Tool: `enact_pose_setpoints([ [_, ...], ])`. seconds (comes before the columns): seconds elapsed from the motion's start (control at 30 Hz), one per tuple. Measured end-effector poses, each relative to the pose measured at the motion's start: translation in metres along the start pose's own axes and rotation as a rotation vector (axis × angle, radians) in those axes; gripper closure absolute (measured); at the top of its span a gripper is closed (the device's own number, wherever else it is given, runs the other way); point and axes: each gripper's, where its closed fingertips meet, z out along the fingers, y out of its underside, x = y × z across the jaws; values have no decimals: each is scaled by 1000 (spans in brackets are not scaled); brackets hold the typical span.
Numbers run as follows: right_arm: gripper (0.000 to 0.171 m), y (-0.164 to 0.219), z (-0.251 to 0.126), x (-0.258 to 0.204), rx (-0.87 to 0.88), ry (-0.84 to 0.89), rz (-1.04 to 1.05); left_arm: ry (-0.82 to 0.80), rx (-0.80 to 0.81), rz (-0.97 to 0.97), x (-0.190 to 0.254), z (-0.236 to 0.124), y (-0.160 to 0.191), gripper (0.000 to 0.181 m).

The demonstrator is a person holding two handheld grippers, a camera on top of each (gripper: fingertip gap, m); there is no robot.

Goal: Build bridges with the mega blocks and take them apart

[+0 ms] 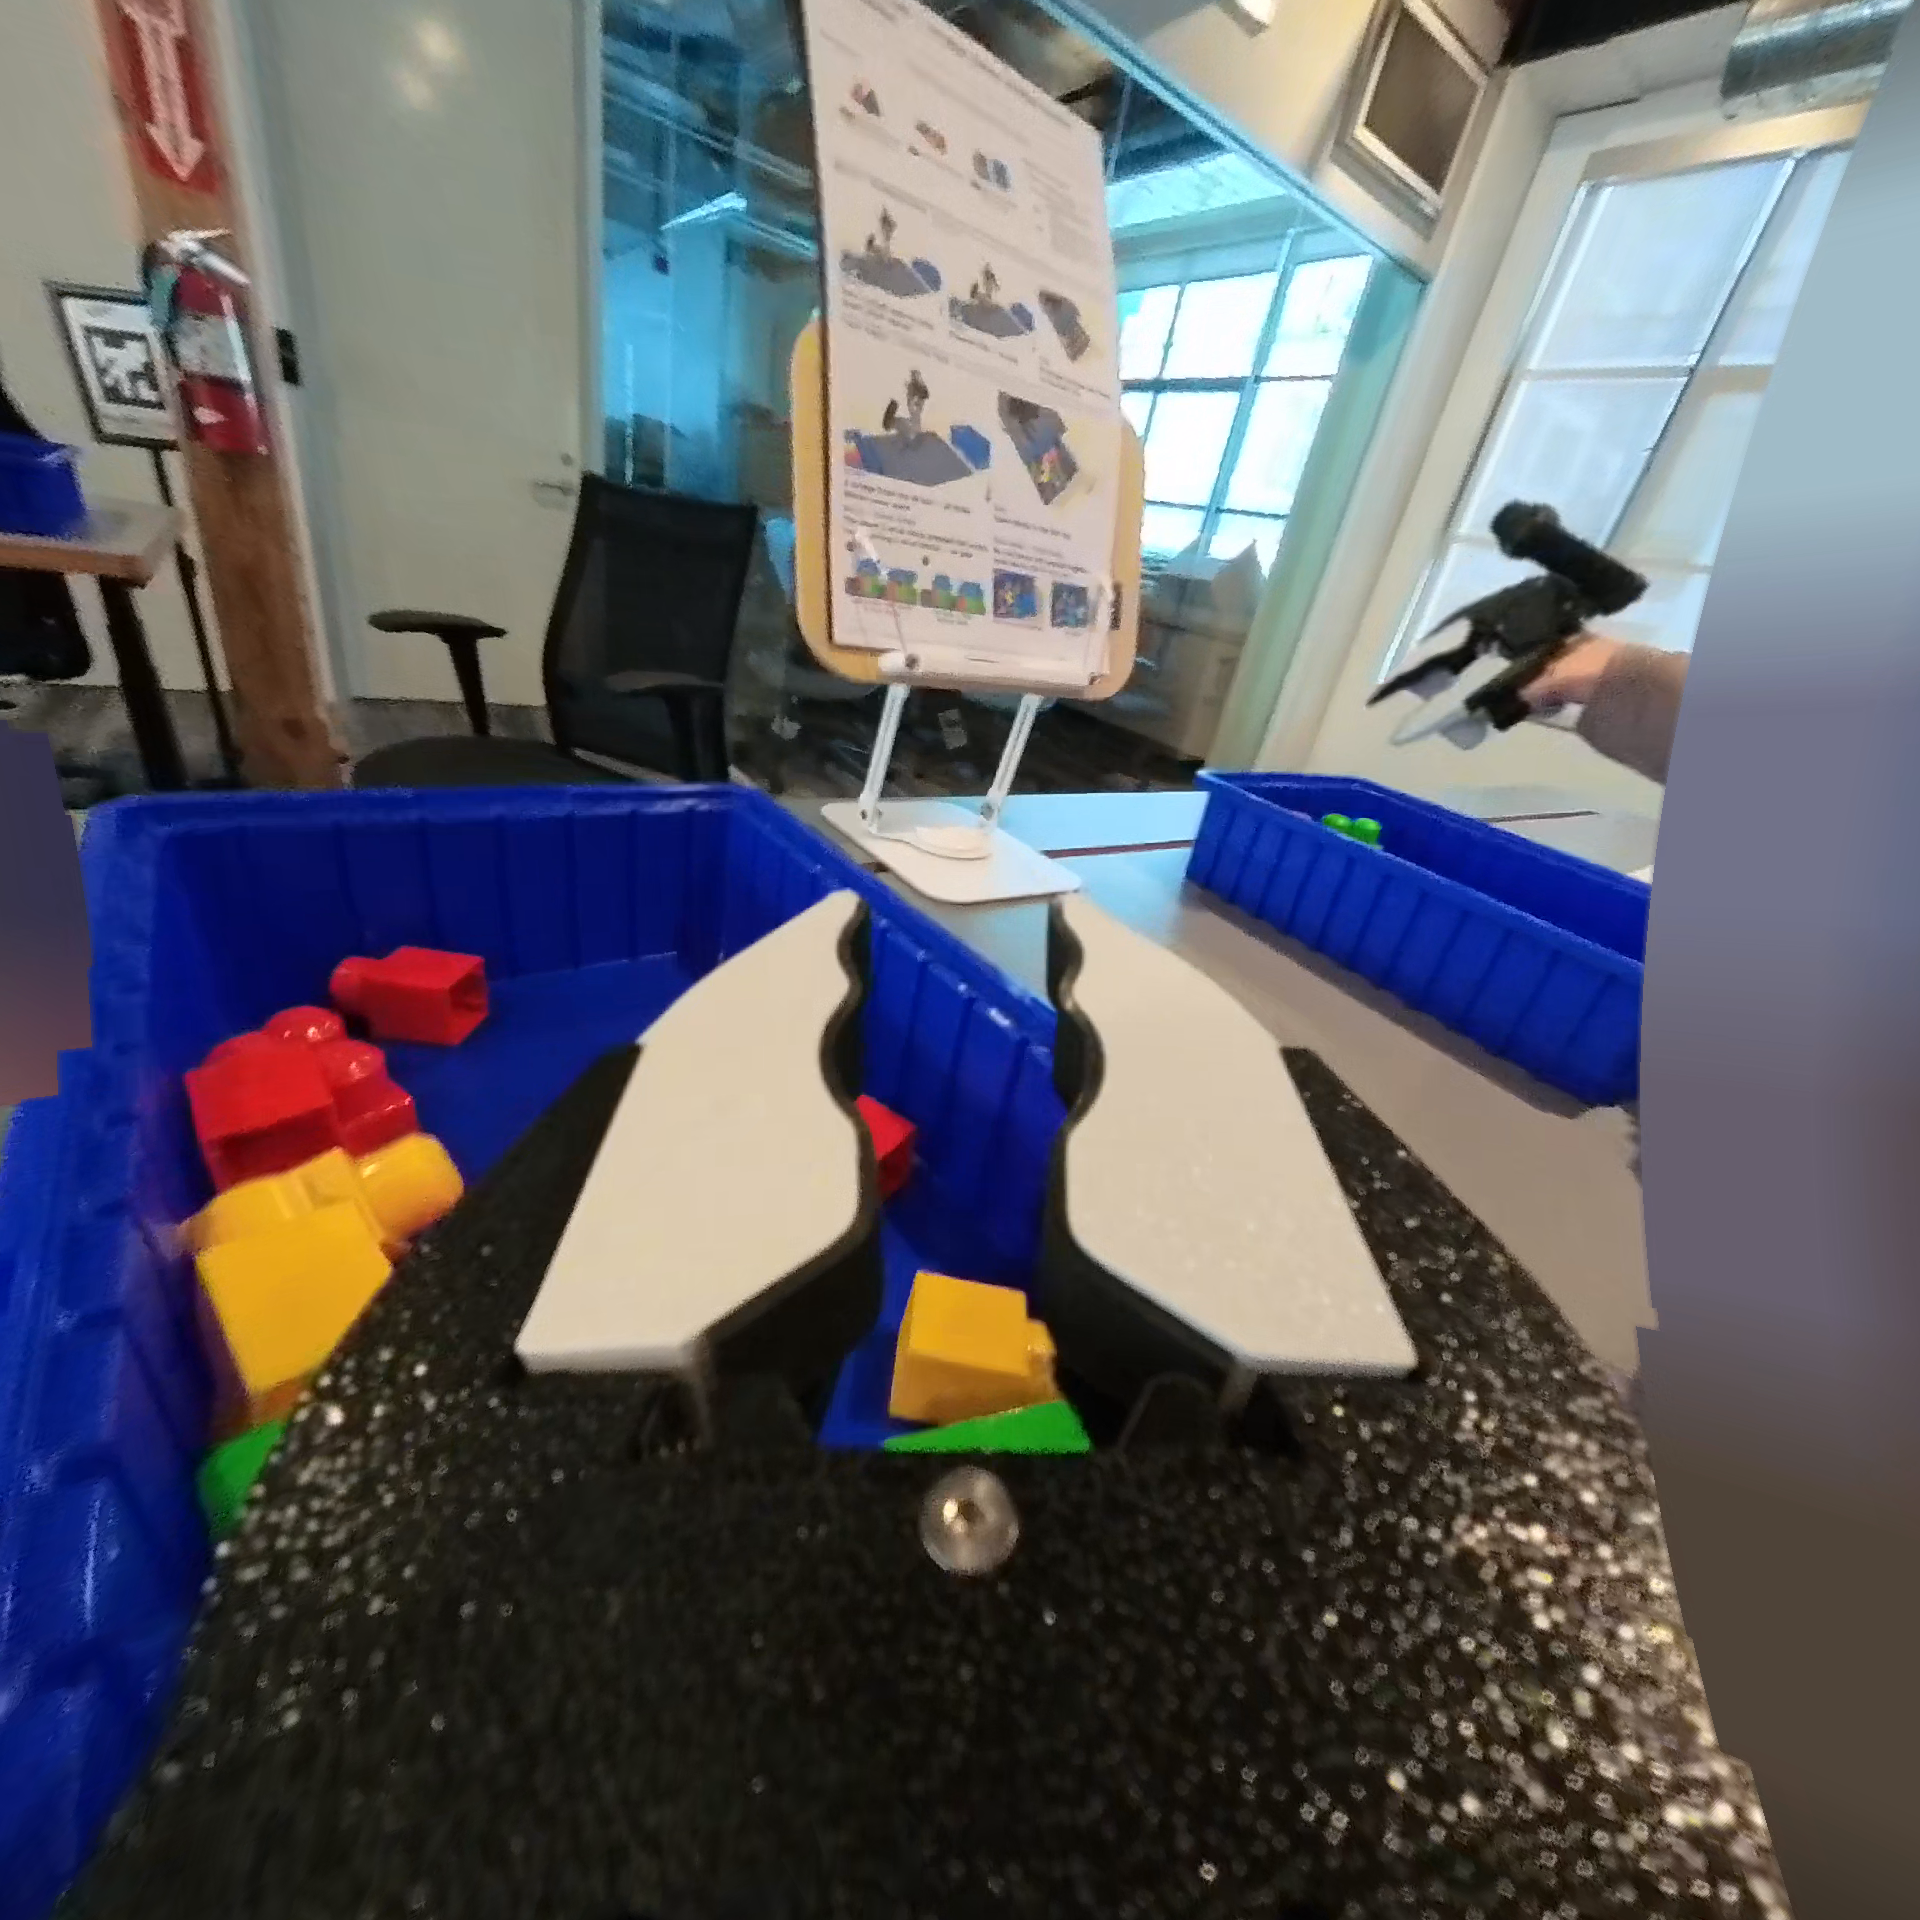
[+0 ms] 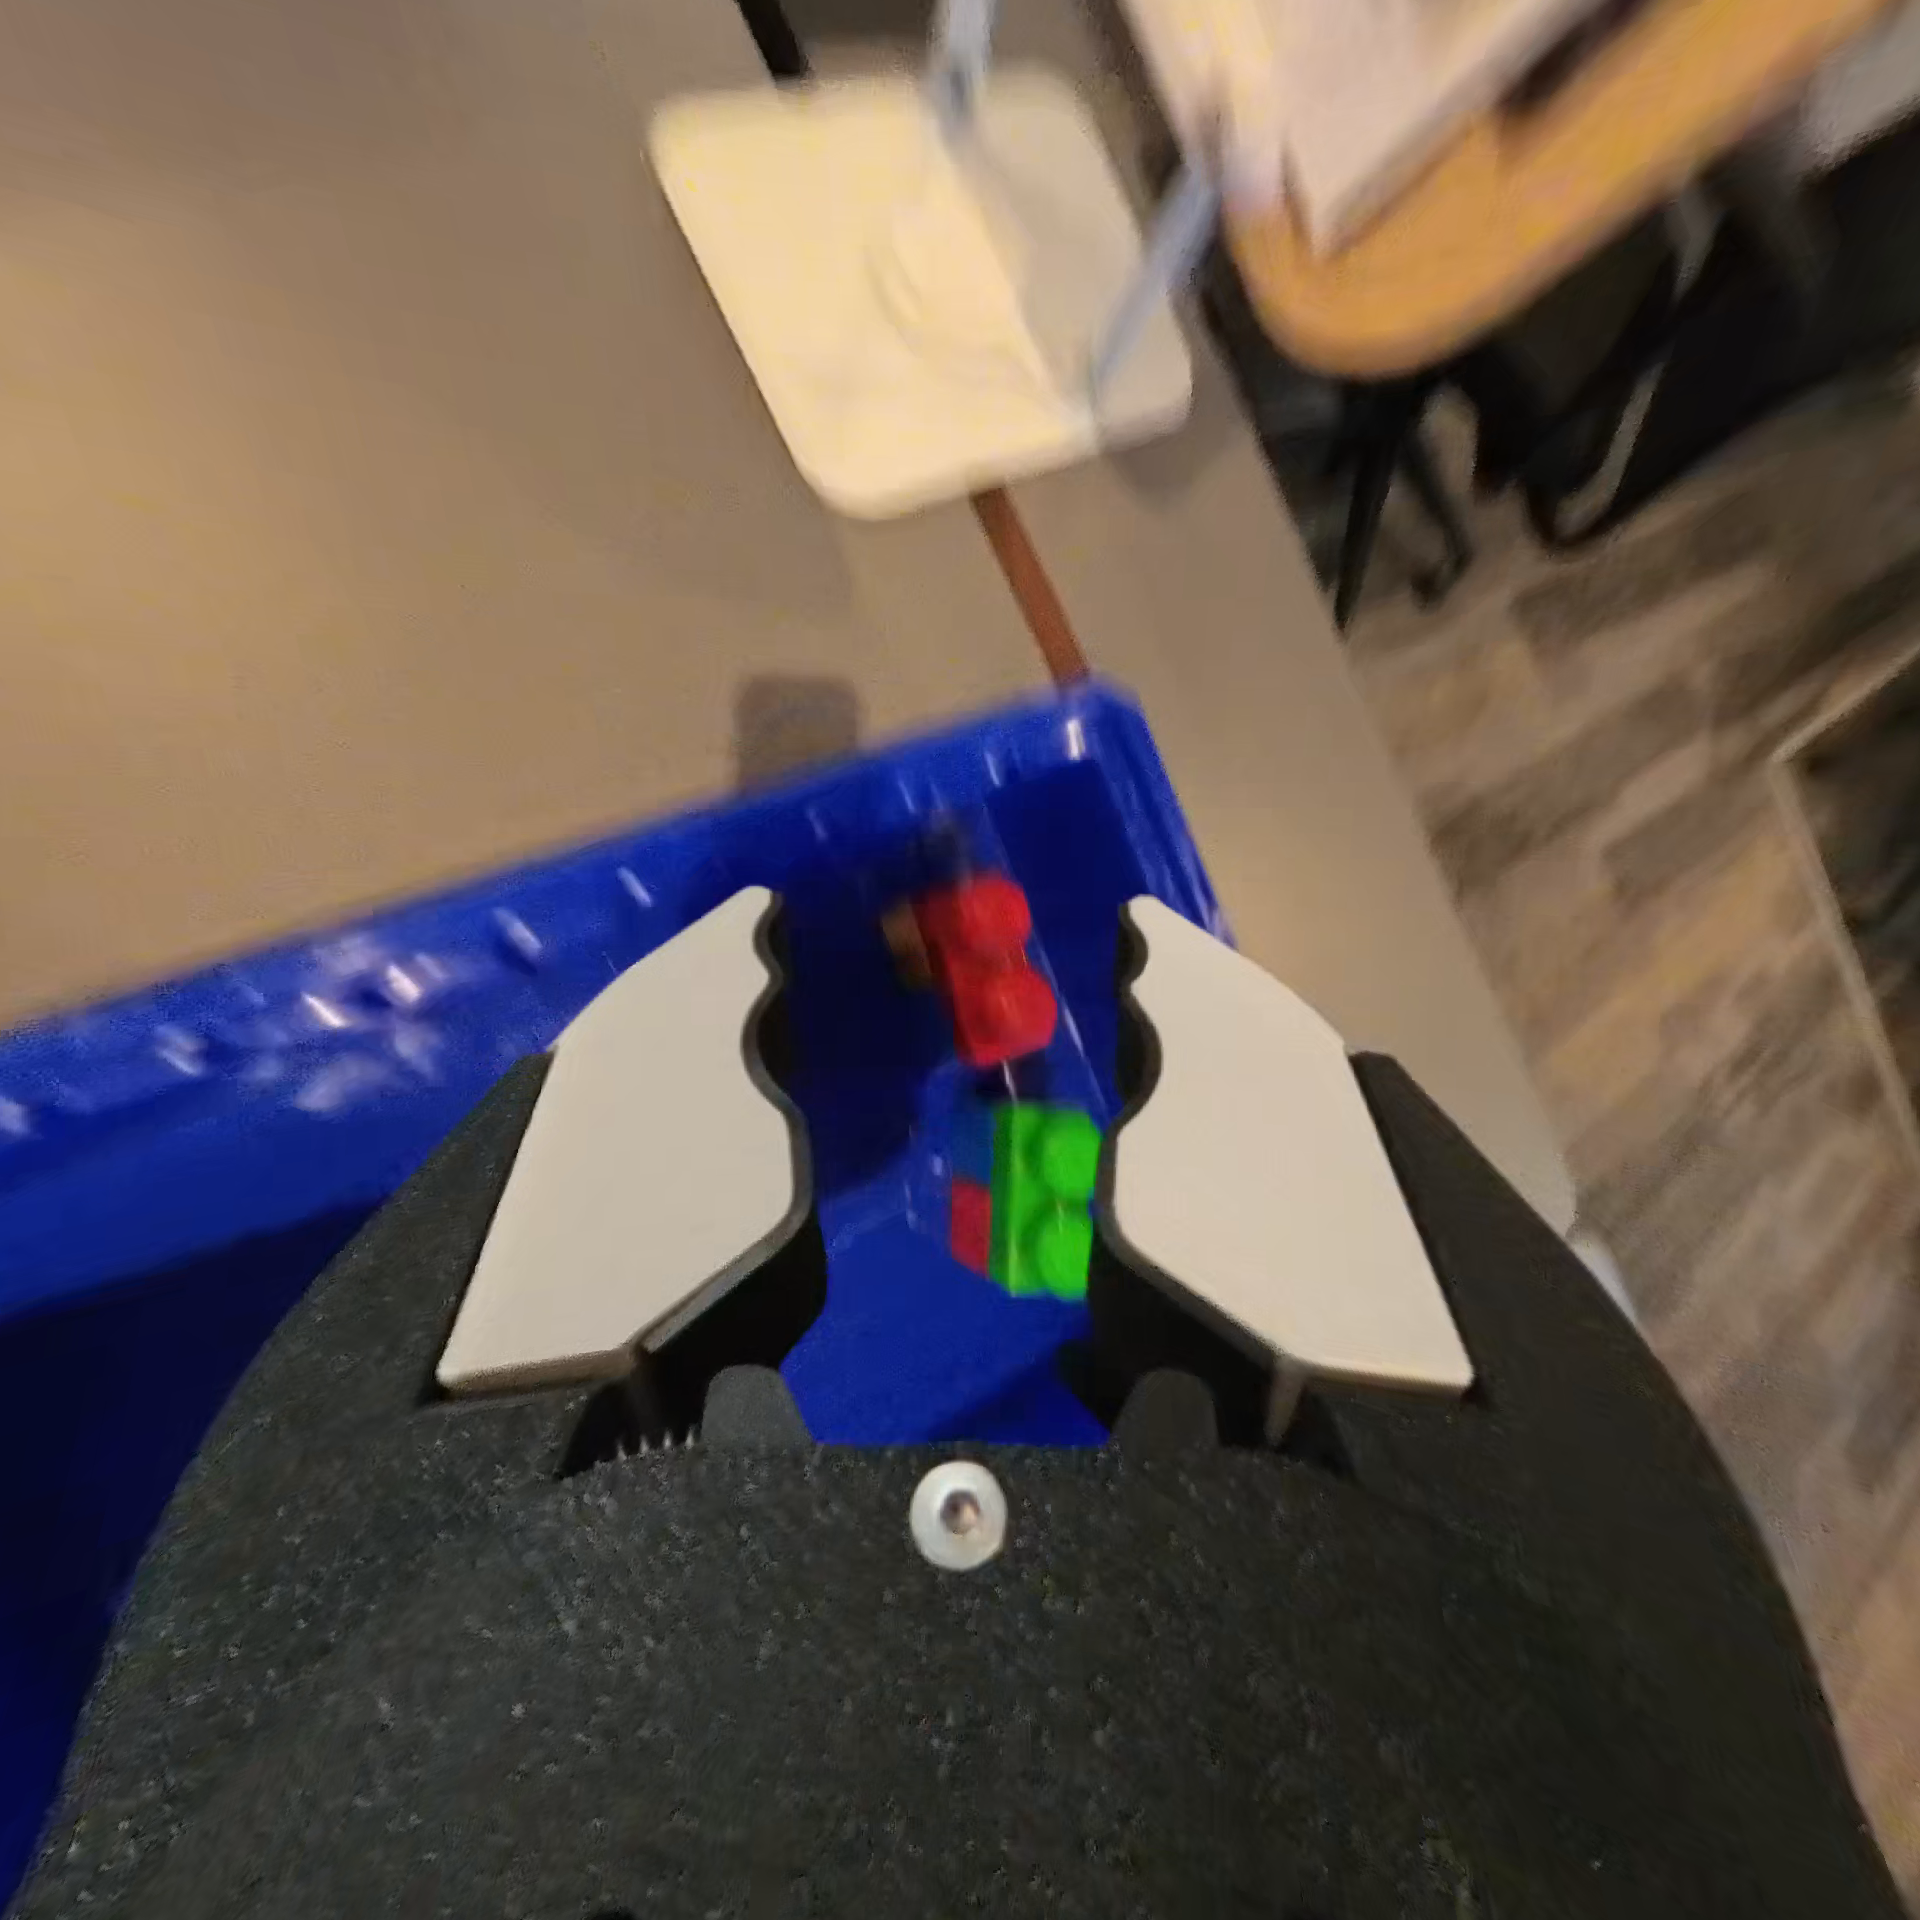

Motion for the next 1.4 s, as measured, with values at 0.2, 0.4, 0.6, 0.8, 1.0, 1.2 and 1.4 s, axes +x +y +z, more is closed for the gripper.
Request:
enact_pose_setpoints([
  [0.2,117,-163,-3,-124,217,-60,-222,4,103,116,-10,0,-29,147],
  [0.4,122,-265,67,-259,195,-184,-476,31,211,92,-18,-2,-39,147],
  [0.6,126,-349,154,-359,204,-388,-677,9,310,-76,-40,-11,-50,146],
  [0.8,102,-361,237,-415,-111,-655,-652,38,375,-147,-46,-21,-56,146],
  [1.0,83,-334,281,-426,-345,-677,-699,13,364,-101,-44,-19,-54,148],
  [1.2,96,-328,293,-432,-364,-738,-686,-4,365,-118,-47,-18,-54,148],
  [1.4,115,-350,281,-429,-202,-694,-666,-3,380,-130,-49,-20,-56,148],
])
